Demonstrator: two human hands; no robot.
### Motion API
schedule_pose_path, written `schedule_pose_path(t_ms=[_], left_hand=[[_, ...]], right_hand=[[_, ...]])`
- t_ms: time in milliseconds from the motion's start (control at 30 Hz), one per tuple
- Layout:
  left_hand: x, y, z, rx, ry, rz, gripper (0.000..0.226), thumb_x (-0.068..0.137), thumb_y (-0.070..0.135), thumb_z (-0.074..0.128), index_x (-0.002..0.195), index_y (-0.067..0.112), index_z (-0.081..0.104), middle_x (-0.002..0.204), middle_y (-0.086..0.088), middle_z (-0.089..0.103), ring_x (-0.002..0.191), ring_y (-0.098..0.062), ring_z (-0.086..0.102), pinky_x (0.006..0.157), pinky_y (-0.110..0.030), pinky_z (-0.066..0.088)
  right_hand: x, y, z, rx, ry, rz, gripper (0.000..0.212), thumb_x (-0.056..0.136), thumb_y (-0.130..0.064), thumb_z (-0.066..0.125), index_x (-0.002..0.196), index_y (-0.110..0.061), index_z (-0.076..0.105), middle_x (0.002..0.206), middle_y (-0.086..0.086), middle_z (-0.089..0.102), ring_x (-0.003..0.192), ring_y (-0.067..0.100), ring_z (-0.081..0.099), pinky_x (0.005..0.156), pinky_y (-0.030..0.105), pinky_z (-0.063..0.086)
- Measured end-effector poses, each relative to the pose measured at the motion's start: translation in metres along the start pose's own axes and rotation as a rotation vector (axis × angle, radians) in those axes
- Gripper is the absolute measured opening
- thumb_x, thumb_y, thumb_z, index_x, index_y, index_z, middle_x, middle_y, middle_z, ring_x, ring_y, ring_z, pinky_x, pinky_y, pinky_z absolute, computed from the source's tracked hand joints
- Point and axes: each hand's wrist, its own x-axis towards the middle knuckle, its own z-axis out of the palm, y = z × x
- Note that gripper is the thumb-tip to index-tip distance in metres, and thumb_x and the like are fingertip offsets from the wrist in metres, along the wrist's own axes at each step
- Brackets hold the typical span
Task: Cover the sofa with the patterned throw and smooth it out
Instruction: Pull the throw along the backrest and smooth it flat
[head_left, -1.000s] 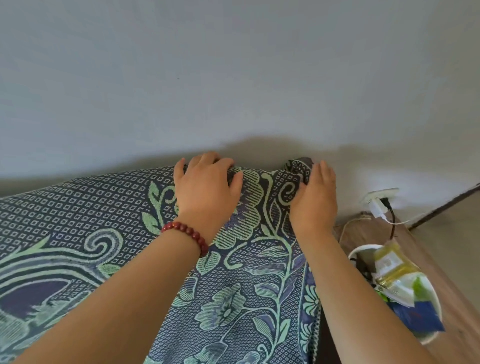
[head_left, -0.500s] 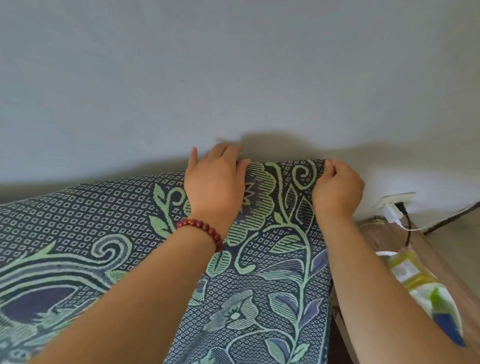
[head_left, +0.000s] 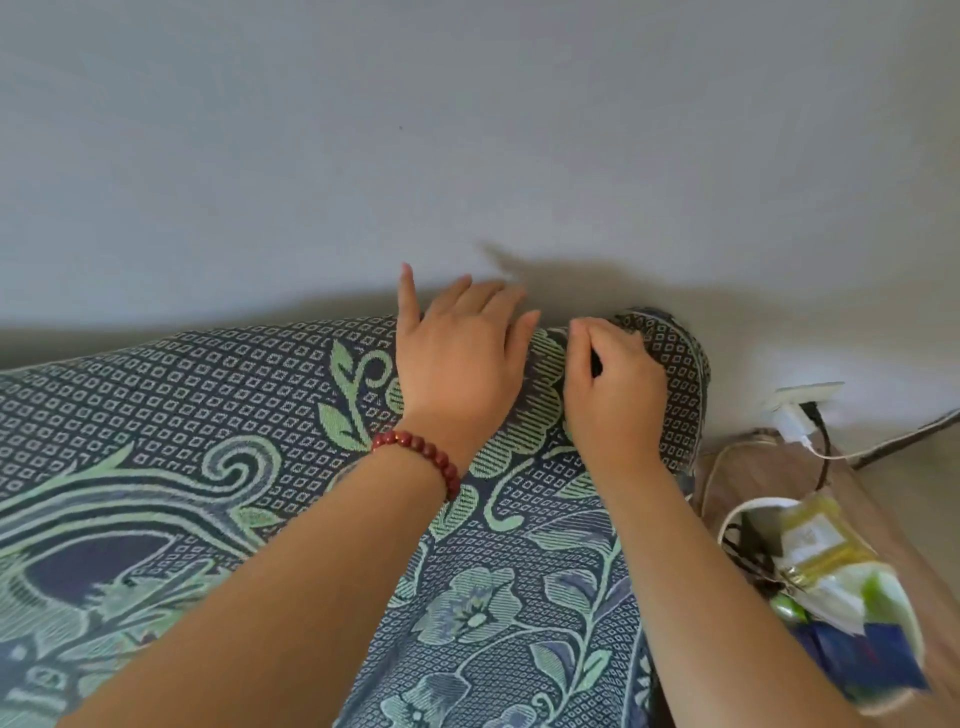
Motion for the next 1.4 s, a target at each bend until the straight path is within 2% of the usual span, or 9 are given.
schedule_pose_path(t_ms=[67, 200, 267, 367, 533, 667, 900, 1167, 1400], left_hand=[[-0.018, -0.003, 0.0, 0.018, -0.007, 0.036, 0.045, 0.097, 0.04, 0.028, 0.131, 0.026, 0.054, 0.143, 0.0, 0.046, 0.137, -0.021, 0.034, 0.11, -0.046, -0.014], [-0.07, -0.015, 0.008, 0.109, -0.106, 0.068, 0.056, 0.099, 0.035, 0.03, 0.15, 0.025, 0.01, 0.158, -0.001, -0.007, 0.144, -0.017, -0.016, 0.111, -0.052, -0.013], [-0.096, -0.022, 0.012, 0.134, -0.152, 0.055, 0.061, 0.098, 0.034, 0.033, 0.15, 0.023, 0.002, 0.157, 0.0, -0.013, 0.142, -0.016, -0.02, 0.112, -0.051, -0.008], [-0.128, -0.031, 0.01, 0.168, -0.218, 0.043, 0.06, 0.097, 0.035, 0.023, 0.149, 0.02, -0.001, 0.157, 0.0, -0.013, 0.144, -0.017, -0.013, 0.114, -0.049, -0.003], [-0.186, -0.053, 0.003, 0.205, -0.35, 0.053, 0.074, 0.099, 0.029, 0.031, 0.141, 0.023, -0.03, 0.143, 0.003, -0.045, 0.131, -0.014, -0.042, 0.107, -0.044, -0.021], [-0.237, -0.071, 0.012, 0.232, -0.462, 0.109, 0.071, 0.099, 0.028, 0.029, 0.143, 0.022, -0.027, 0.144, 0.003, -0.043, 0.131, -0.015, -0.039, 0.109, -0.045, -0.016], [-0.313, -0.127, 0.064, 0.25, -0.605, 0.041, 0.061, 0.099, 0.041, 0.024, 0.15, 0.024, -0.006, 0.154, 0.003, -0.027, 0.143, -0.018, -0.017, 0.115, -0.051, 0.0], [-0.393, -0.135, 0.173, 0.271, -0.333, 0.072, 0.063, 0.095, 0.05, 0.023, 0.15, 0.029, -0.001, 0.156, -0.005, -0.022, 0.145, -0.023, -0.008, 0.113, -0.053, 0.005], [-0.44, -0.149, 0.26, 0.231, -0.129, 0.11, 0.068, 0.092, 0.06, 0.015, 0.15, 0.029, -0.001, 0.157, -0.005, -0.014, 0.145, -0.022, -0.008, 0.113, -0.051, -0.003]], right_hand=[[-0.014, -0.012, 0.006, 0.021, -0.022, -0.031, 0.029, 0.095, -0.021, 0.047, 0.105, -0.003, 0.068, 0.111, 0.01, 0.068, 0.106, 0.025, 0.062, 0.1, 0.041, 0.044], [-0.046, -0.025, 0.012, -0.077, -0.123, -0.032, 0.046, 0.095, -0.023, 0.041, 0.135, -0.001, 0.047, 0.146, 0.015, 0.041, 0.137, 0.031, 0.032, 0.113, 0.044, 0.027], [-0.065, -0.03, 0.009, -0.112, -0.148, -0.021, 0.051, 0.095, -0.02, 0.04, 0.142, -0.002, 0.035, 0.154, 0.013, 0.025, 0.143, 0.029, 0.019, 0.116, 0.042, 0.019], [-0.098, -0.039, 0.006, -0.158, -0.203, -0.063, 0.052, 0.095, -0.017, 0.036, 0.144, -0.002, 0.032, 0.156, 0.011, 0.019, 0.144, 0.028, 0.016, 0.117, 0.04, 0.018], [-0.163, -0.051, 0.01, -0.252, -0.421, -0.056, 0.058, 0.094, -0.02, 0.03, 0.149, -0.007, 0.017, 0.159, 0.004, 0.004, 0.146, 0.023, 0.0, 0.118, 0.045, 0.012], [-0.205, -0.044, 0.016, -0.271, -0.474, -0.118, 0.06, 0.097, -0.019, 0.035, 0.151, -0.008, 0.01, 0.159, 0.007, -0.01, 0.146, 0.026, -0.003, 0.117, 0.042, 0.014], [-0.283, 0.021, 0.046, -0.468, -0.778, -0.039, 0.067, 0.099, -0.028, 0.035, 0.151, -0.016, -0.004, 0.157, 0.002, -0.021, 0.145, 0.028, -0.003, 0.115, 0.049, 0.015], [-0.366, 0.101, 0.101, -0.534, -0.54, -0.122, 0.067, 0.097, -0.035, 0.036, 0.152, -0.019, 0.001, 0.158, 0.004, -0.017, 0.146, 0.027, -0.004, 0.114, 0.055, 0.013], [-0.413, 0.156, 0.152, -0.503, -0.286, -0.212, 0.064, 0.098, -0.039, 0.032, 0.151, -0.022, 0.002, 0.159, 0.002, -0.01, 0.146, 0.021, -0.009, 0.114, 0.049, -0.004]])
